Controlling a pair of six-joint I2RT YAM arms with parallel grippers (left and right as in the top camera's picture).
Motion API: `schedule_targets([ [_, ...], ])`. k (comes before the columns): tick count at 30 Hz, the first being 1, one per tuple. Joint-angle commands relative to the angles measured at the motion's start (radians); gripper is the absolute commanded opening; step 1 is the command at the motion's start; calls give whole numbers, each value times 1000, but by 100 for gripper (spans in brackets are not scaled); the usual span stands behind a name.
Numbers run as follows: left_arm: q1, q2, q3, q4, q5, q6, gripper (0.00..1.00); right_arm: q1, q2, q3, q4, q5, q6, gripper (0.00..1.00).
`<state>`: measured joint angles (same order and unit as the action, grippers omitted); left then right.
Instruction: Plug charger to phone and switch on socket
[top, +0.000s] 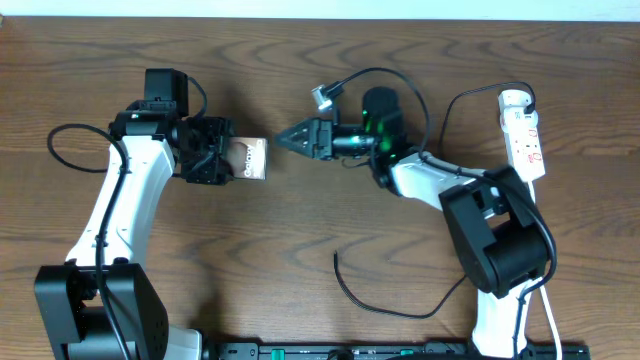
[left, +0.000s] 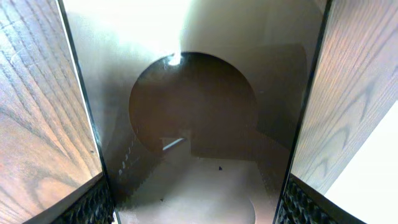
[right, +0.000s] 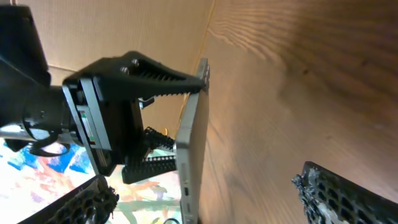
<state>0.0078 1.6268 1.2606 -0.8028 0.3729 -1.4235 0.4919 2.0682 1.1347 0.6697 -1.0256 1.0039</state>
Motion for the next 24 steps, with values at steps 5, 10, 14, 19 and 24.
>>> schedule_targets([
  [5,-45,-24,5,5,-27,-117,7,69,-4,14,-12,98,40,92],
  [10,-69,-24,5,18,-27,-157,7,101,-4,15,-12,119,40,91],
  [14,-84,-24,5,28,-27,-177,7,124,-4,14,-21,119,40,91],
  [19,-102,-24,5,35,-26,-180,7,146,-4,14,-30,145,40,82],
  [24,-117,-24,5,35,-27,-180,7,148,-4,14,-30,145,39,66],
])
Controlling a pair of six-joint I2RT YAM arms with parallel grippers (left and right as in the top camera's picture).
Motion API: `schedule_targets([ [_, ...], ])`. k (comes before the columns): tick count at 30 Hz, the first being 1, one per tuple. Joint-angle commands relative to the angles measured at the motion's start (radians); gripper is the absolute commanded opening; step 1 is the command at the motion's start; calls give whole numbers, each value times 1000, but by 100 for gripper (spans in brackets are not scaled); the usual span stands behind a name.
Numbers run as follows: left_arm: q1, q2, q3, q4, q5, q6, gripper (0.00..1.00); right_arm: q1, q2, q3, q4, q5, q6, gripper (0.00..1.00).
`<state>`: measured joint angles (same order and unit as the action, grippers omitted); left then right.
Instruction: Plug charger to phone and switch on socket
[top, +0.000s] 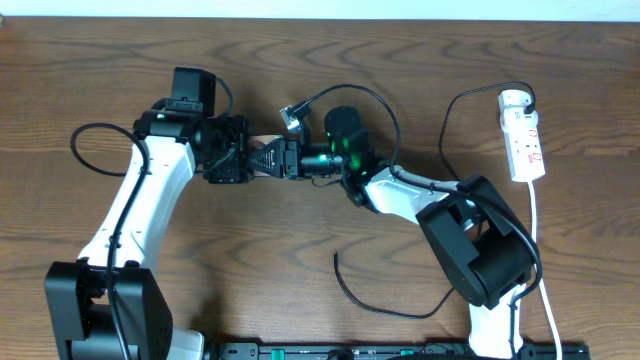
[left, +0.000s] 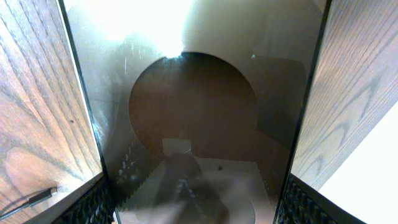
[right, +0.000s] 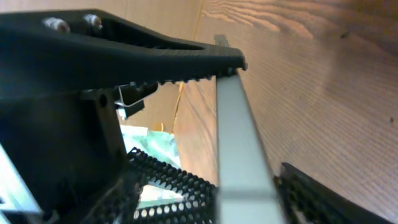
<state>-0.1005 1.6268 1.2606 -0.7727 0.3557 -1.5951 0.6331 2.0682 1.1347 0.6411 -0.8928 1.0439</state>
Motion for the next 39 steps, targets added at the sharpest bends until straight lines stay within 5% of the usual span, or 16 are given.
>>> schedule_targets([
  [1,-10,-24,5,5,-9,-8,7,6,-4,14,-2,12,-1,65],
  [39,-14,-24,5,-3,-43,42,7,6,-4,14,-2,13,-1,22],
])
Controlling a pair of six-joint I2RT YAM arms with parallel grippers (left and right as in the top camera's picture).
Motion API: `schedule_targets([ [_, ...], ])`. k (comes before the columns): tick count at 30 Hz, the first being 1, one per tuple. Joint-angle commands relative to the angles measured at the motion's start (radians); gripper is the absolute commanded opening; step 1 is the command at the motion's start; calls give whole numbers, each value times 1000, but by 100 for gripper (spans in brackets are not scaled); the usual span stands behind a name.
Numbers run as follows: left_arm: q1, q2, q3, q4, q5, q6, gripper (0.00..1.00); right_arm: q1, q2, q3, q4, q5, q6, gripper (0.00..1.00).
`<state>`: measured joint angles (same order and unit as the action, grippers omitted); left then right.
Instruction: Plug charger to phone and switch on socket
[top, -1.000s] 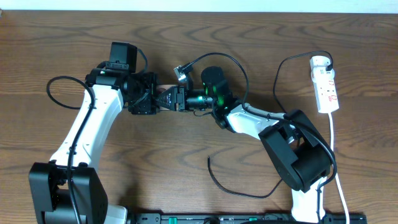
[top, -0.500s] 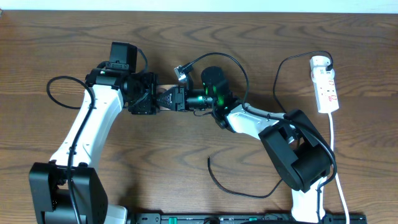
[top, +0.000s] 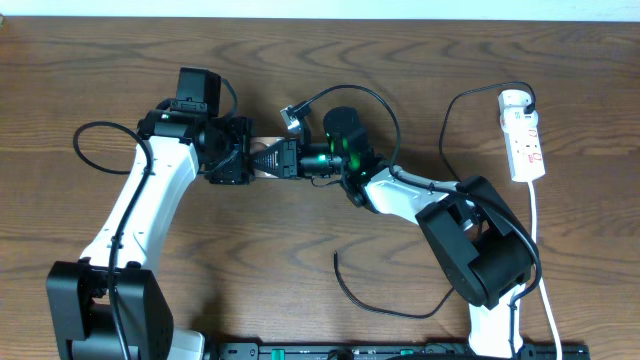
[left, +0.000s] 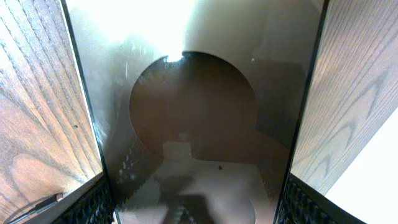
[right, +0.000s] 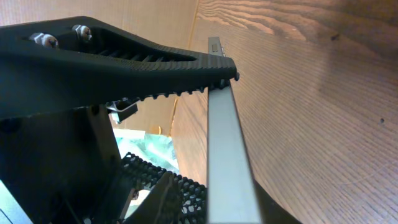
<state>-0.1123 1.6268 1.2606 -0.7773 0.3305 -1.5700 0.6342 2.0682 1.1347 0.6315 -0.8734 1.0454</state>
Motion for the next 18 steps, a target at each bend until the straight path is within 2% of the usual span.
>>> schedule_targets([
  [1,-3,-24,5,1,-18,17,7,5,-4,14,7,-7,-2,21],
  [9,-7,-24,5,2,-19,24,7,5,-4,14,7,-6,-3,16],
  [18,-7,-24,5,2,-19,31,7,5,-4,14,4,0,-2,4],
])
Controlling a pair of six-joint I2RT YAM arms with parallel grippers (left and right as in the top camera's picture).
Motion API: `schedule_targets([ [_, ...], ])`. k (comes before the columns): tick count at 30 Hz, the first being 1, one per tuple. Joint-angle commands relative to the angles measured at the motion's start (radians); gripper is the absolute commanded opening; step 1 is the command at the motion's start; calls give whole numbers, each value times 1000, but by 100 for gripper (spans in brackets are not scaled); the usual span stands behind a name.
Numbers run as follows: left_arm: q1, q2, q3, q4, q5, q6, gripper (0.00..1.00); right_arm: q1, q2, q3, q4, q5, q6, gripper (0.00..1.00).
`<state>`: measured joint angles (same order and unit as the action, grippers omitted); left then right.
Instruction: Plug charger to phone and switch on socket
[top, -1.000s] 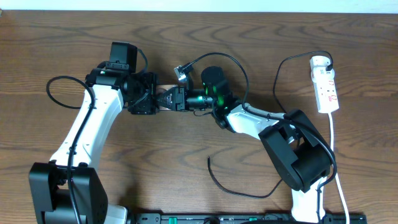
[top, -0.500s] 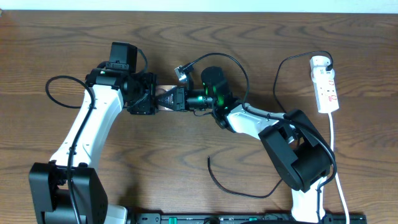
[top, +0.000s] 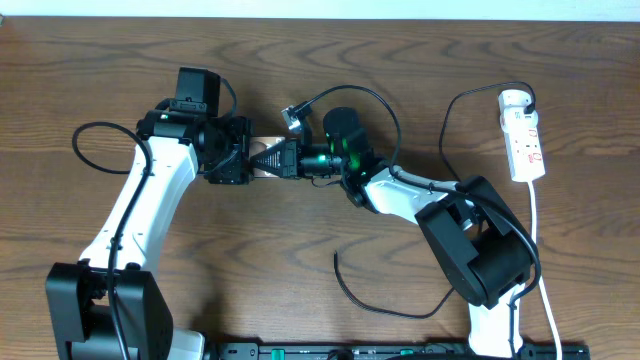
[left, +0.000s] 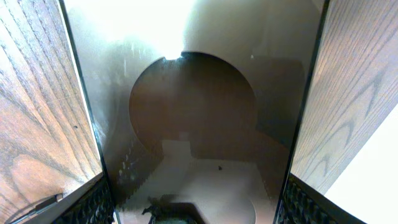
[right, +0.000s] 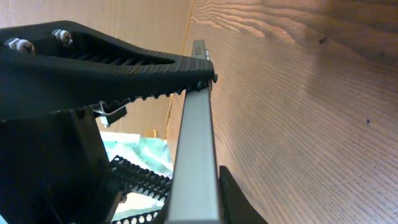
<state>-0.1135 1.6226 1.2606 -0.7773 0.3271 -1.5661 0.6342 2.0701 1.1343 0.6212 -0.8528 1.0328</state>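
Observation:
The phone (top: 262, 145) is held above the table between both arms, seen edge-on as a grey bar (right: 196, 155) in the right wrist view. My left gripper (top: 232, 160) is shut on it, and its glossy face (left: 199, 112) fills the space between the left fingers (left: 93, 202). My right gripper (top: 262, 160) has come in from the right and pinches the phone's free end, one finger (right: 239, 199) pressed against its side. The charger's plug (top: 292, 116) hangs on a black cable looping over the right arm. The white socket strip (top: 522, 135) lies at the far right.
A loose black cable end (top: 337, 262) curls on the table in front of the right arm. The strip's white lead (top: 545, 290) runs down the right edge. The left arm's own cable (top: 80, 140) loops at the left.
The right gripper's fingers have drawn in against the phone's faces; before, there was a gap beside it. Both arms stay in place and the left gripper holds on.
At first my left gripper held the phone with the open right gripper a short way off. The two arms then met, with the right fingers open around the phone's end. Those fingers narrowed, and now they press on the phone.

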Motion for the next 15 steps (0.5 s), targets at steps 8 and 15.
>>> schedule_targets([
  [8,-6,-19,5,1,-15,28,7,5,-6,15,14,-20,10,1],
  [15,-6,-19,5,1,-16,54,84,0,-6,15,14,-21,10,1],
])
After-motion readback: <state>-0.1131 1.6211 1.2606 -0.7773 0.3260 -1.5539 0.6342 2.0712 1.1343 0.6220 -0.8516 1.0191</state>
